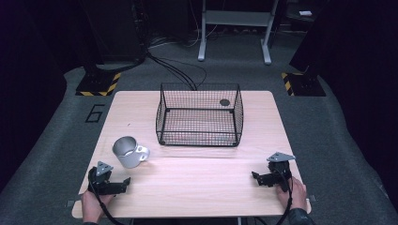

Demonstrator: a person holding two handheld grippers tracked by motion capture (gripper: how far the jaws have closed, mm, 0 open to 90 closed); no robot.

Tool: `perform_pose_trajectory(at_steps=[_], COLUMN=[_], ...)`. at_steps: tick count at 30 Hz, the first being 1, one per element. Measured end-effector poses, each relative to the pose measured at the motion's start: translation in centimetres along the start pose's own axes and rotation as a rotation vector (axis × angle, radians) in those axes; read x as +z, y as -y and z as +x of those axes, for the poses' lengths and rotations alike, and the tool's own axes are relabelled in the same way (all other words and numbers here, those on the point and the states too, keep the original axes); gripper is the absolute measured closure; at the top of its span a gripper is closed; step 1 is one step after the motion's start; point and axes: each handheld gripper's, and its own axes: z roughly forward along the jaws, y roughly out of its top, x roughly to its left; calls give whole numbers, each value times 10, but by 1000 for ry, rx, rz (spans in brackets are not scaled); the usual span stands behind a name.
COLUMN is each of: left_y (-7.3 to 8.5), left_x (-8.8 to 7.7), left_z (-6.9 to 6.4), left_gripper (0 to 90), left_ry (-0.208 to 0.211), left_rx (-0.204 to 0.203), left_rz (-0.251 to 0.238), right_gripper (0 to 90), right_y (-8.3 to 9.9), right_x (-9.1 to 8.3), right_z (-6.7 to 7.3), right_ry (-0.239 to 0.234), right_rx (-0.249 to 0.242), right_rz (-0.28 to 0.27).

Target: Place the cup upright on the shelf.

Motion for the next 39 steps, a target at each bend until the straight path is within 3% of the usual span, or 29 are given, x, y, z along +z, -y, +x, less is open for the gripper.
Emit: perform_pose_trajectory(at_steps=[10,17,28,39], left_y=[0,-7,-43,-76], left_x=[-1,-15,-46,-51], left_z=[1,2,-1,-6], left_gripper=[0,0,0,0], left_ry=[9,31,21,8], left_rx=[-4,-37,-43,-36], left_rz=[0,-55,-137,-201], right_gripper=[0,0,0,0], right_y=[0,0,0,0], right_x=[0,0,0,0], right_z=[0,0,0,0], right_ry=[-3,-4,-3,-3], right_rx=[-1,-1,0,-1], right_rz=[10,11,0,0])
